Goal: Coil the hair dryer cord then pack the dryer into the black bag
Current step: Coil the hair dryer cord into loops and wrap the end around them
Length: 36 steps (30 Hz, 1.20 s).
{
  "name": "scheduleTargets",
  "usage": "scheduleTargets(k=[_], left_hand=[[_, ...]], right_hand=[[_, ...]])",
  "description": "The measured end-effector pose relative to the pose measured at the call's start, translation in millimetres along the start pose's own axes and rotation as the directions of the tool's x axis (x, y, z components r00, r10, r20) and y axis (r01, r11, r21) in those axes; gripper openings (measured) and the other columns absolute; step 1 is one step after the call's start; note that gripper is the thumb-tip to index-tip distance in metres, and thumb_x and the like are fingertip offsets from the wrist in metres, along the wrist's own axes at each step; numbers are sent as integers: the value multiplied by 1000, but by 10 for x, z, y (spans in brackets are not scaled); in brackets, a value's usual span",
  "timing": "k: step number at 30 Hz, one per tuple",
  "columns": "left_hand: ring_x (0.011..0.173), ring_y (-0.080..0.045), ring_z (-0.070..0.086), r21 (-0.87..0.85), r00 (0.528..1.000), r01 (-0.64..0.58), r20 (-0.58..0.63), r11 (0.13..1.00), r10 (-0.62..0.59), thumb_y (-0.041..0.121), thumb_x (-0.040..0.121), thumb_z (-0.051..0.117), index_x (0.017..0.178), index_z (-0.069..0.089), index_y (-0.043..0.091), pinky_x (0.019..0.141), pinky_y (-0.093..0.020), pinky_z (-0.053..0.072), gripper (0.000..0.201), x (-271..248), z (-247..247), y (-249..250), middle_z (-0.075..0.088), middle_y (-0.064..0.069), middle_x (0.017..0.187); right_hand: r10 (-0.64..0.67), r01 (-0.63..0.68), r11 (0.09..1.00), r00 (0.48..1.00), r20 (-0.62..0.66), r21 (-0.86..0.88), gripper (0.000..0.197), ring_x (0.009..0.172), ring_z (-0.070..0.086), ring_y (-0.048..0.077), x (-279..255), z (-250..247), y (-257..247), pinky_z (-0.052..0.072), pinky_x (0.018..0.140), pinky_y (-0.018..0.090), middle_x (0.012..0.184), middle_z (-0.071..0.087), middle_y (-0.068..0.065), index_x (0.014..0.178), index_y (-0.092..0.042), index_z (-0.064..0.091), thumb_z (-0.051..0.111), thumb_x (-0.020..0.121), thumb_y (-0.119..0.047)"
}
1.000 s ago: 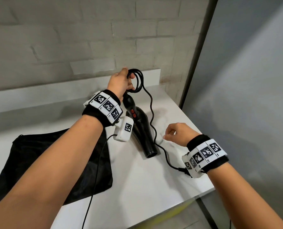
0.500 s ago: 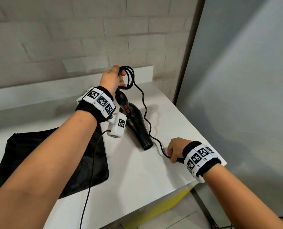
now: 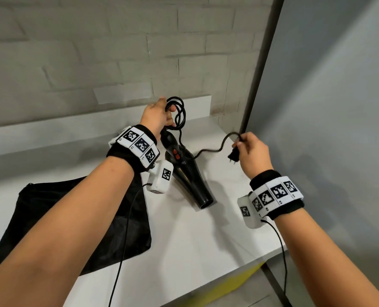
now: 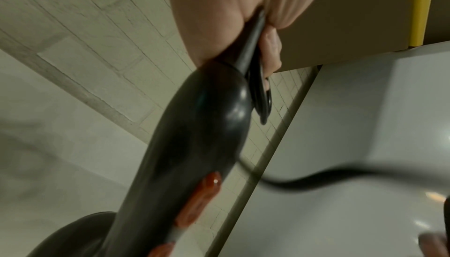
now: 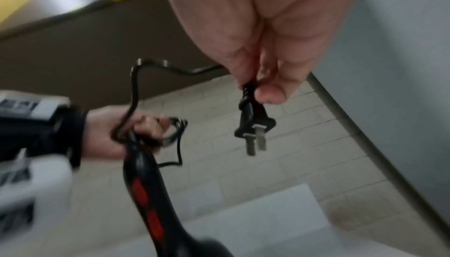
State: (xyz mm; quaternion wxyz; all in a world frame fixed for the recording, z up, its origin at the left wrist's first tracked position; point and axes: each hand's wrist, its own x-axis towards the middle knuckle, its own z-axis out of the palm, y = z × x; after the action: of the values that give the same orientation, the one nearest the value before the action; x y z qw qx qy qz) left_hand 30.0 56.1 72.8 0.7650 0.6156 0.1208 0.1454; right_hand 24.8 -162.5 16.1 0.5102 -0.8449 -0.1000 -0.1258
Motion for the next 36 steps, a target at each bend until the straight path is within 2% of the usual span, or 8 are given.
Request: scheduleTargets(k=[5,13,19,24,27,30,33,36], left_hand=[[26,-5,24,2,999,22,30,1000,-22,26,100,29,67,45,12,45,-21,40,39,-8,11,5,39,10,32],[27,-5,22,3,995,32,90,999,-32,28,100,28,67,43,13,45,-21,39,40,-49,43,11,34,10,35],[27,-6,22,-4,994,41,103,999,-41,29,100,29,66,41,14,48,-22,39,40,-55,-8,2,35,9,37],[27,-6,21,9,996,31,81,999,-31,29,101,27,64,43,13,50,-23,38,43,-24,-66,-4,28,12,32],[27,-5,22,4,997,32,68,999,-32,28,101,26,64,44,12,48,-21,39,44,-1,-91,2,25,12,30],[26,-5,22,7,995,44,88,999,-44,27,100,25,66,43,12,46,-19,40,42,-2,-103,21,25,8,27],[25,-5,20,14,989,65,132,998,-67,24,99,26,64,42,12,48,-23,36,41,-13,-119,43,25,9,27],[25,-6,18,52,979,97,176,994,-105,24,98,27,61,41,12,49,-24,32,42,-30,-147,65,23,9,28]], right_hand=[[81,-27,911,990,-116,411,30,39,48,3,217,41,-329,41,44,23,74,60,7,68,-20,38,40,91,-1],[27,-64,607,998,60,792,26,44,57,7,210,318,-698,51,49,19,74,51,11,74,-11,42,37,92,6],[-16,86,803,992,-122,589,29,42,53,2,356,326,-483,45,42,18,67,49,5,71,-19,40,42,88,5],[136,-130,979,990,-24,160,18,62,58,18,556,145,32,52,67,36,72,54,9,71,-17,50,41,76,-2],[274,-260,901,962,-11,-346,24,93,59,38,559,-3,314,42,65,25,99,59,25,104,0,57,39,88,-3],[403,-343,754,915,-18,-561,25,105,56,41,513,-95,534,46,82,35,110,60,30,103,8,56,39,86,-1],[441,-418,752,894,-81,-510,21,97,59,39,492,-138,673,47,78,34,103,63,30,94,5,58,41,85,-2],[314,-368,897,921,-232,-247,22,94,59,41,515,-155,683,46,78,37,98,65,30,93,3,64,43,87,-1]])
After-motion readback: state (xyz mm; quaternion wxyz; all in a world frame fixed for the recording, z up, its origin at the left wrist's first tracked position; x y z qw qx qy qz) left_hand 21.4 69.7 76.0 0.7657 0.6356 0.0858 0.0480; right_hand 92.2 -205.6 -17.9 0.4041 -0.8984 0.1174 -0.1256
